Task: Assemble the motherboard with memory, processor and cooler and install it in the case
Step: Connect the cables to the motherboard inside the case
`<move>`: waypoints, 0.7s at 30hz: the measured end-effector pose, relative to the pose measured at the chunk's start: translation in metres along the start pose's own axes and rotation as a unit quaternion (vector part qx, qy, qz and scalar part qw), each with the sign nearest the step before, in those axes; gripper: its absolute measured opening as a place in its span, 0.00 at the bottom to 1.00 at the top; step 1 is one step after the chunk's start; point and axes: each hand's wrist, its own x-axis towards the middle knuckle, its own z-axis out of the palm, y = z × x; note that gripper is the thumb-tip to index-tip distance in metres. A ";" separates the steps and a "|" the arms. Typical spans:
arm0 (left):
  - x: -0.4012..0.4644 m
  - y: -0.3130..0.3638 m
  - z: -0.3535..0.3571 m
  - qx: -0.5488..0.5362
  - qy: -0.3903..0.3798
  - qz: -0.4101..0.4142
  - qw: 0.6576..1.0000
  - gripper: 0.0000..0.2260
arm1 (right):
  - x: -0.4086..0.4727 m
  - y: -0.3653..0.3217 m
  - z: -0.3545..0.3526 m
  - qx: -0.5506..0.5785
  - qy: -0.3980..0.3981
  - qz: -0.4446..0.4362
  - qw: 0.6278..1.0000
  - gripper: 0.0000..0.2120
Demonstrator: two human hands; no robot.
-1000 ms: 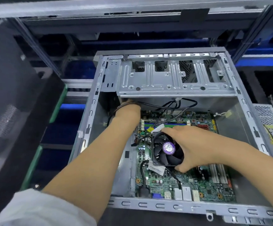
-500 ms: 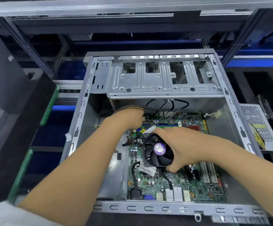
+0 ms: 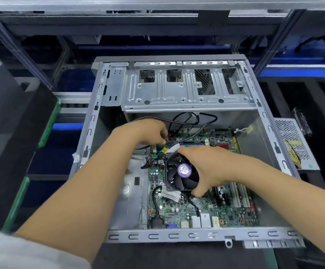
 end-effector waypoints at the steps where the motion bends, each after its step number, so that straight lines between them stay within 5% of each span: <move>1: -0.001 0.000 -0.001 0.003 -0.006 0.004 1.000 0.13 | 0.000 0.000 0.002 0.017 -0.002 0.000 1.000 0.39; 10: 0.003 -0.003 0.003 0.016 -0.025 0.018 0.999 0.05 | 0.005 0.009 0.004 0.035 -0.012 -0.007 0.999 0.39; 14: 0.000 0.000 0.002 0.009 -0.029 0.013 0.999 0.13 | 0.006 0.011 0.006 0.035 -0.006 -0.010 0.999 0.36; 21: 0.005 0.005 0.002 0.049 -0.029 0.017 0.998 0.12 | 0.008 0.012 0.005 0.058 -0.023 -0.015 0.998 0.38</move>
